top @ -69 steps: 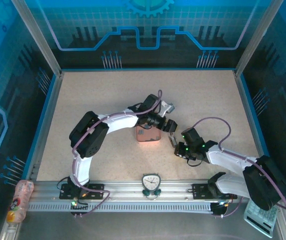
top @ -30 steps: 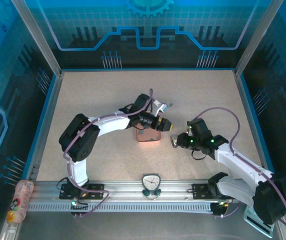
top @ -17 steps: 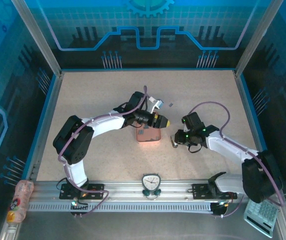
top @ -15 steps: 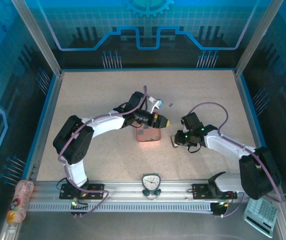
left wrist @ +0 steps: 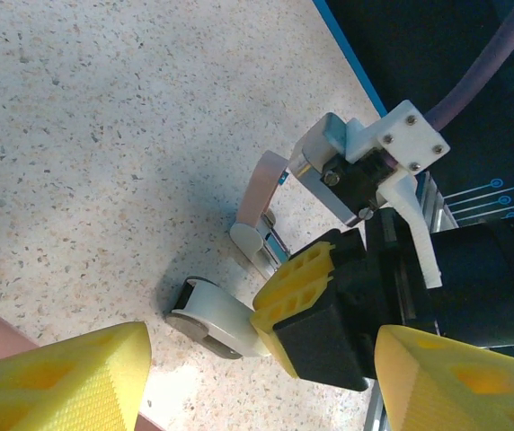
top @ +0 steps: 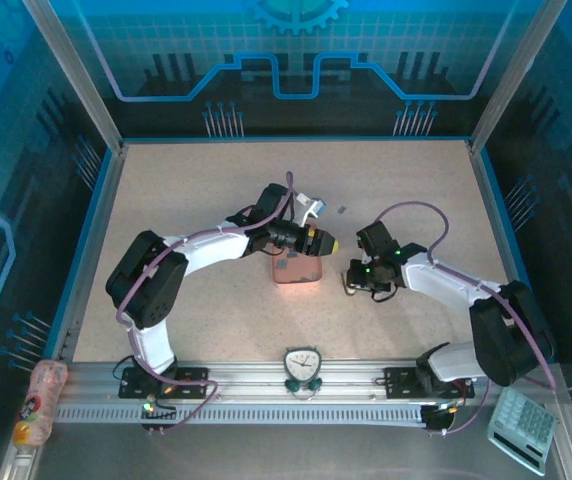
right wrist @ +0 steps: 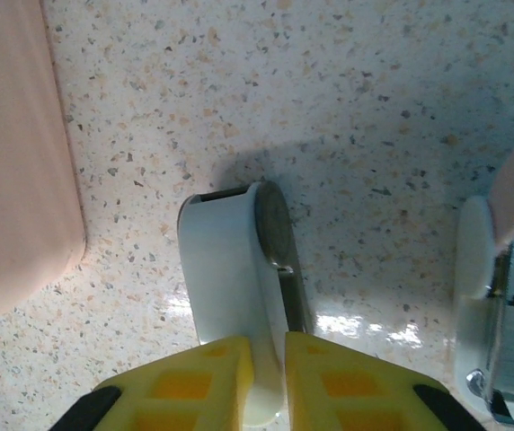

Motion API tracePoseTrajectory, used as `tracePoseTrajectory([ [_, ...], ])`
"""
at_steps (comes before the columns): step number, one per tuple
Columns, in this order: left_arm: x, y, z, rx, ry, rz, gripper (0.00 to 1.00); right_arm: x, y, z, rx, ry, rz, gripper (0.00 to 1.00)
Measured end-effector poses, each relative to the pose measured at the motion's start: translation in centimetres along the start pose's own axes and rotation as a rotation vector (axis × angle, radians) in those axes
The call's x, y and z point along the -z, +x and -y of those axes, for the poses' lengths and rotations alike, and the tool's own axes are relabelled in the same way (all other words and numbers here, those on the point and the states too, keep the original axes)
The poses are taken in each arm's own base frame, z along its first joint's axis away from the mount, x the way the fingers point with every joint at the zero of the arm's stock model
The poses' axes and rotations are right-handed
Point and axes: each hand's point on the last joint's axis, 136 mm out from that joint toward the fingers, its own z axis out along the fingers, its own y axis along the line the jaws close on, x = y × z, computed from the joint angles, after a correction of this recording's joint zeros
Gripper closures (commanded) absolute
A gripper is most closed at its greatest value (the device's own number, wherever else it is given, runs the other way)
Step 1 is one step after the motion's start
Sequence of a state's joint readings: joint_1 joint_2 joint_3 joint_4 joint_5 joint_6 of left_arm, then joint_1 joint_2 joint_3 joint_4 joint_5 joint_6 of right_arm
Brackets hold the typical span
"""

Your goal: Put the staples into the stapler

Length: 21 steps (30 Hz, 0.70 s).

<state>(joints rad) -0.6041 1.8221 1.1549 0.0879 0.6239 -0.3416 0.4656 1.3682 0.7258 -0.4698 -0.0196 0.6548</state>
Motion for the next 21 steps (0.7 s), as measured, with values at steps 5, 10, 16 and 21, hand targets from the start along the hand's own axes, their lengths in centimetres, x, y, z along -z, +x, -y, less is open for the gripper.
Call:
tracePoseTrajectory([
  [5,-0.6,-0.8,0.1,-0.009,0.003,0.005,0.31,2.1,-1.1,-0.5,0.009,-0.038,0.075,0.72],
  [10,-2.6,-2.5,0.6,-0.037,0.020,0.009,0.30,5.1,-2.5,0.0,-0.038,-0.090,0.168,0.70],
  [16,-6.6,-3.3,1.8,-0.075,0.058,-0.015,0.29,5.5,-0.6,5.2,-0.223,-0.062,0.144,0.74],
  [21,-10.1,-3.5,2.0,-0.088,0.081,-0.034,0.29,4.1,2.7,6.9,-0.324,-0.053,0.033,0.75],
])
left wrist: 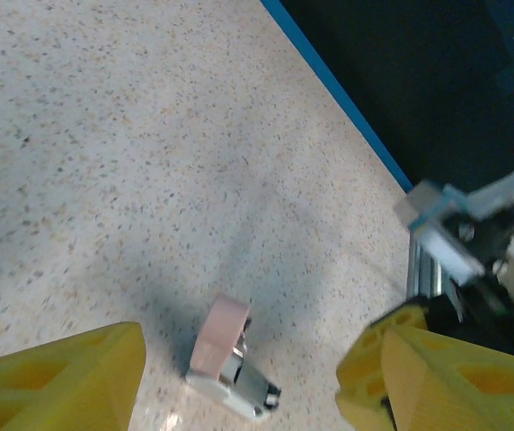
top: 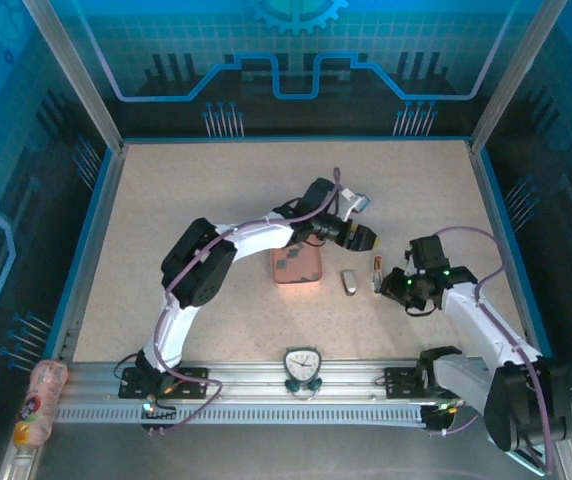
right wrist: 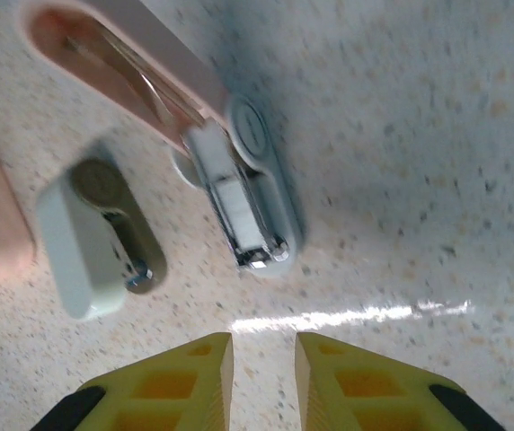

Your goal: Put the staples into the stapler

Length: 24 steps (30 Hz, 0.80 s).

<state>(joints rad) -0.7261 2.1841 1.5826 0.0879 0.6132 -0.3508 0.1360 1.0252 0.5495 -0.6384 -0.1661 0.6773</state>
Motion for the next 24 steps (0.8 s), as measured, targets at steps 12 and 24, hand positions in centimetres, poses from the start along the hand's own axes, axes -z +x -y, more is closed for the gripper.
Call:
tracePoseTrajectory([
  [12,-3.7,1.6,0.0,0.046,0.068,-0.061,0.33,-1.9,2.1,1.0,-0.051,0.025,-0.129,0.74],
  [24,-4.2,2.8,3.8,0.034,0.244,-0.091,0.39,-2.8,1.9,1.9,-0.062,0.069,-0.138,0.79],
])
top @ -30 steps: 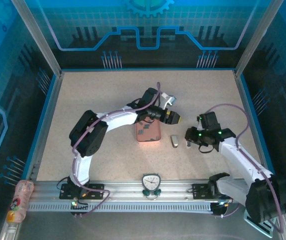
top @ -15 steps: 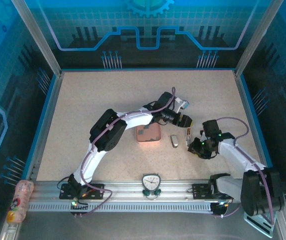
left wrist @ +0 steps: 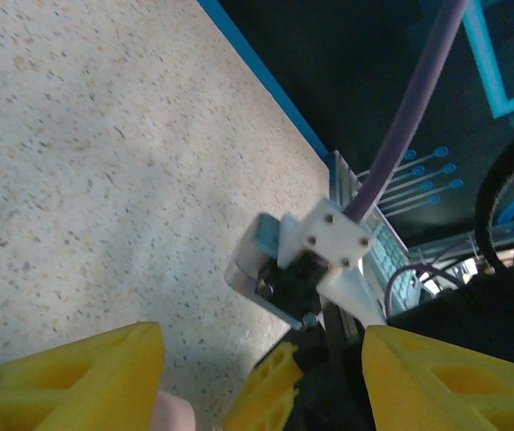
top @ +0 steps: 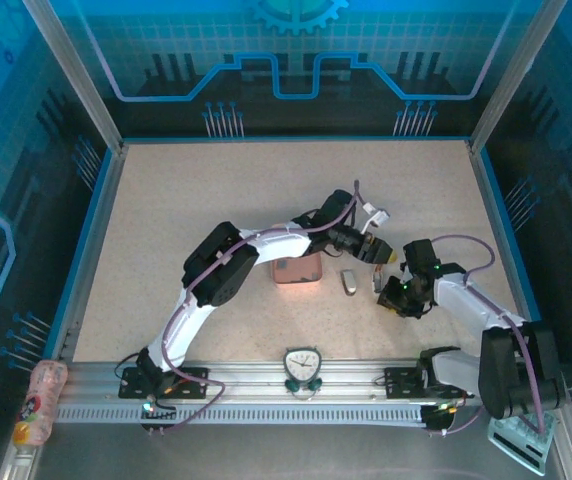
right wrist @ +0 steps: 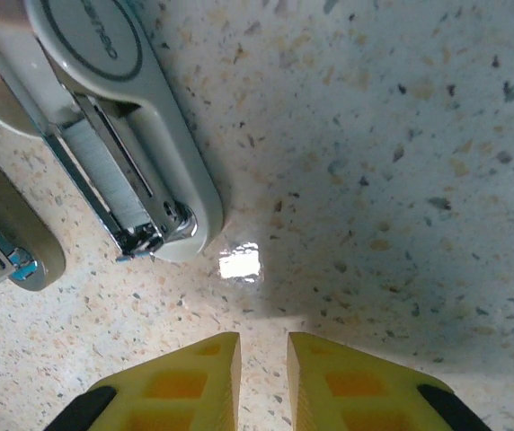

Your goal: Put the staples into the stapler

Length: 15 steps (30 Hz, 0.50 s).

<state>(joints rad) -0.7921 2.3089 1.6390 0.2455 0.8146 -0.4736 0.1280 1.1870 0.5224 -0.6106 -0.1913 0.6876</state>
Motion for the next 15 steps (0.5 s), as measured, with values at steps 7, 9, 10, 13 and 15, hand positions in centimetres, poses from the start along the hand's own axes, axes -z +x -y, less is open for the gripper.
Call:
tracePoseTrajectory([
  [7,-0.2,3.0,-0.8,0.053,0.020,-0.058,0.40,0.9,-0.3,-0.3,0.019,-0.018,0.040,0.76],
  [9,-0.3,3.9,-1.0,0.067,0.020,-0.074,0.39,1.8,-0.3,-0.4,0.022,-0.034,0.070,0.74],
  [10,-0.4,4.2,-1.0,0.070,0.018,-0.081,0.39,2.2,-0.3,-0.5,0.022,-0.040,0.083,0.74],
  [13,-0.2,4.2,-0.7,0.067,0.018,-0.084,0.38,3.2,-0.4,-0.3,0.016,-0.042,0.106,0.72],
  [15,0.1,4.0,-0.3,0.064,0.015,-0.079,0.36,3.8,-0.5,-0.5,0.019,-0.045,0.114,0.70],
])
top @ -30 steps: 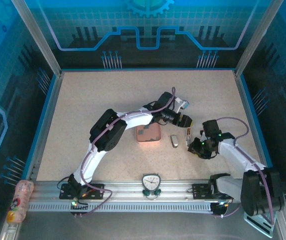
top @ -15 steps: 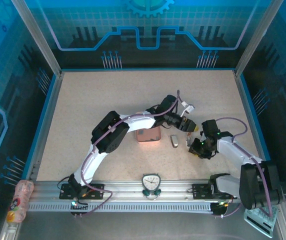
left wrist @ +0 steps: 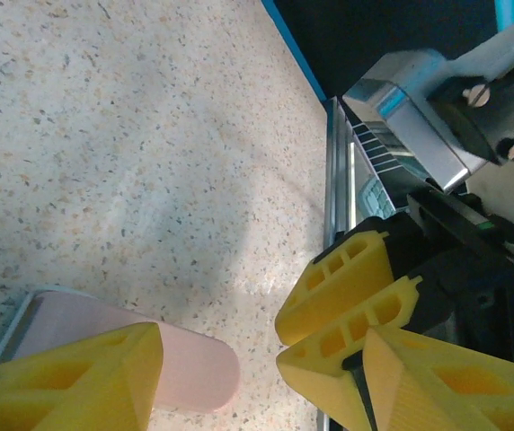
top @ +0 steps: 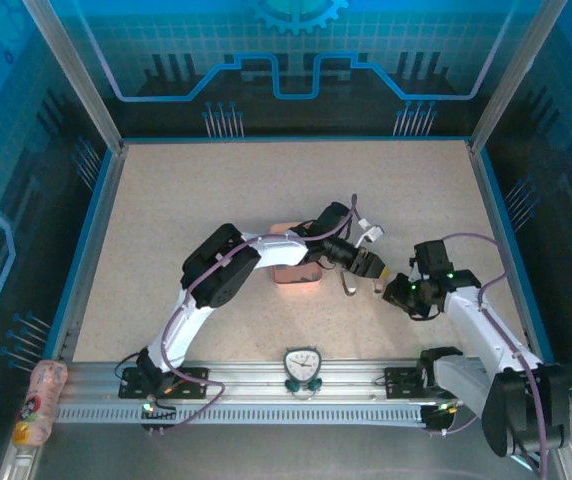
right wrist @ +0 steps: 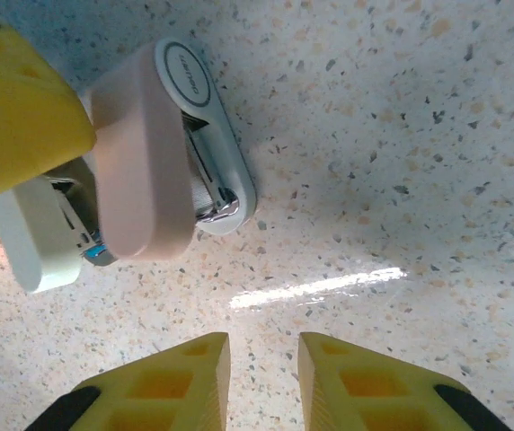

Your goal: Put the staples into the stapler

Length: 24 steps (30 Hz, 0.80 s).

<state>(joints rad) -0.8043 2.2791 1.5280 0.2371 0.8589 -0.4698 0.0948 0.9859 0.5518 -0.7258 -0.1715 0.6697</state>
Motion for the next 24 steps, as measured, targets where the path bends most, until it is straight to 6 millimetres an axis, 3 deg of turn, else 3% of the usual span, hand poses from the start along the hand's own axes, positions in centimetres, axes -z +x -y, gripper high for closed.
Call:
tracePoseTrajectory([
  [6,2.3,-1.3,0.6,0.001,-0.036,0.071,0.36,0.6,-1.5,-1.1,0.037,-0.002,0.005,0.69],
  [13,5.8,-4.2,0.3,-0.021,-0.082,0.174,0.36,-0.7,-3.4,-2.0,0.075,0.007,-0.030,0.73],
  [19,6.2,-4.2,0.0,-0.017,-0.099,0.187,0.35,-3.3,-3.3,-1.6,0.068,0.033,-0.118,0.79],
  [24,6.5,-4.0,-0.6,-0.003,-0.121,0.194,0.35,-3.4,-3.3,-2.0,0.067,0.028,-0.132,0.79],
])
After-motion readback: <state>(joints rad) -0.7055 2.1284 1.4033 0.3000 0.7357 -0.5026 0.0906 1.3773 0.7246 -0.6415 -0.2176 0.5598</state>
